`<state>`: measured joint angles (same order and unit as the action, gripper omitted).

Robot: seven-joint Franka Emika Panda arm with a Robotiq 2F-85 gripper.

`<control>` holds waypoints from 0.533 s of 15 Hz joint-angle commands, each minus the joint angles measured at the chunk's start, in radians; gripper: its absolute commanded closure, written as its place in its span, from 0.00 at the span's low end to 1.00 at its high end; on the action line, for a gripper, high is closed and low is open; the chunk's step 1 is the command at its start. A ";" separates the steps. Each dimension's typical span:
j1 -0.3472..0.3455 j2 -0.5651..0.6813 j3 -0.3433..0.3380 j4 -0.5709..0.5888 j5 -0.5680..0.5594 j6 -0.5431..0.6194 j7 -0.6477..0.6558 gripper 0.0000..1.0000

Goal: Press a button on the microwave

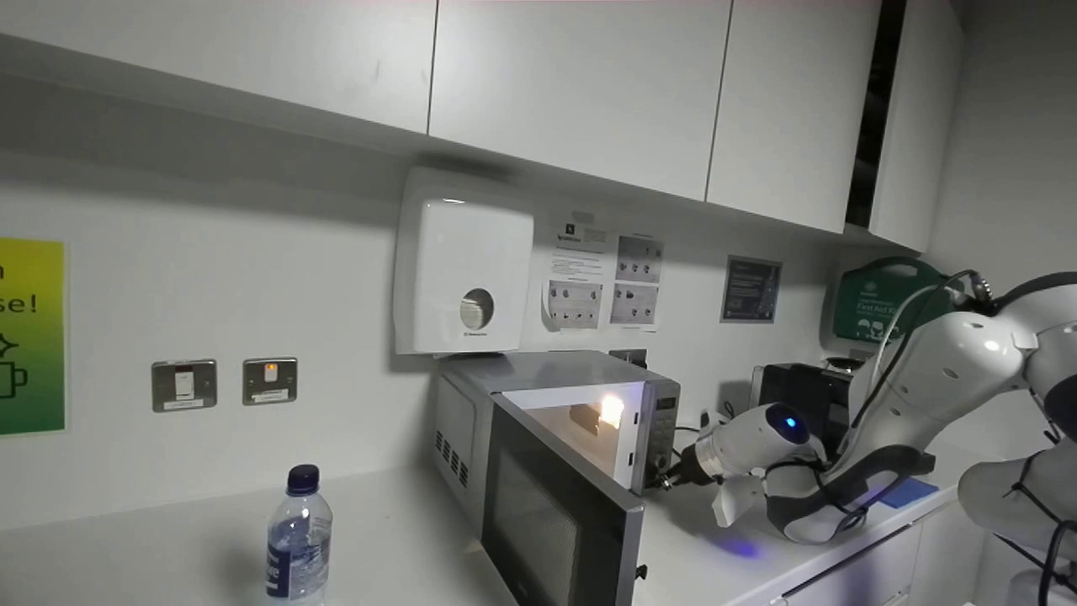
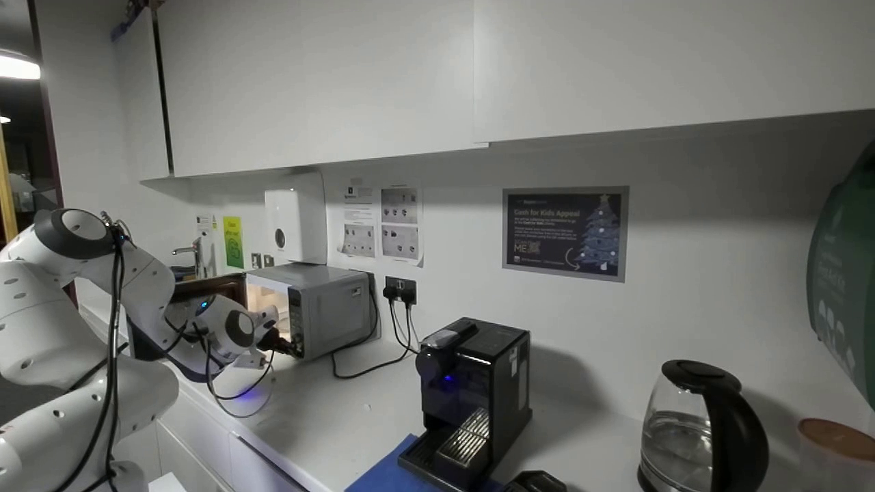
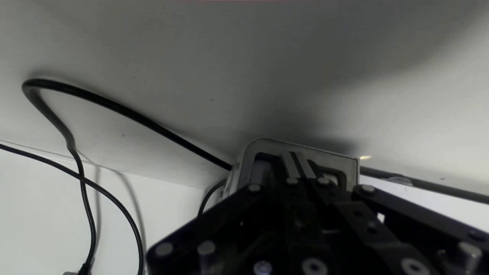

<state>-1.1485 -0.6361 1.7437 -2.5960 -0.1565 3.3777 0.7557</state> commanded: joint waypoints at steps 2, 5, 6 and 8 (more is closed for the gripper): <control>-0.049 -0.046 0.063 0.029 0.165 0.057 -0.161 1.00; -0.036 -0.054 0.063 0.034 0.225 0.061 -0.244 1.00; -0.029 -0.058 0.060 0.038 0.240 0.064 -0.271 1.00; -0.015 -0.072 0.051 0.041 0.261 0.062 -0.314 1.00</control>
<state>-1.1457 -0.6571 1.7986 -2.5923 0.0585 3.4019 0.5235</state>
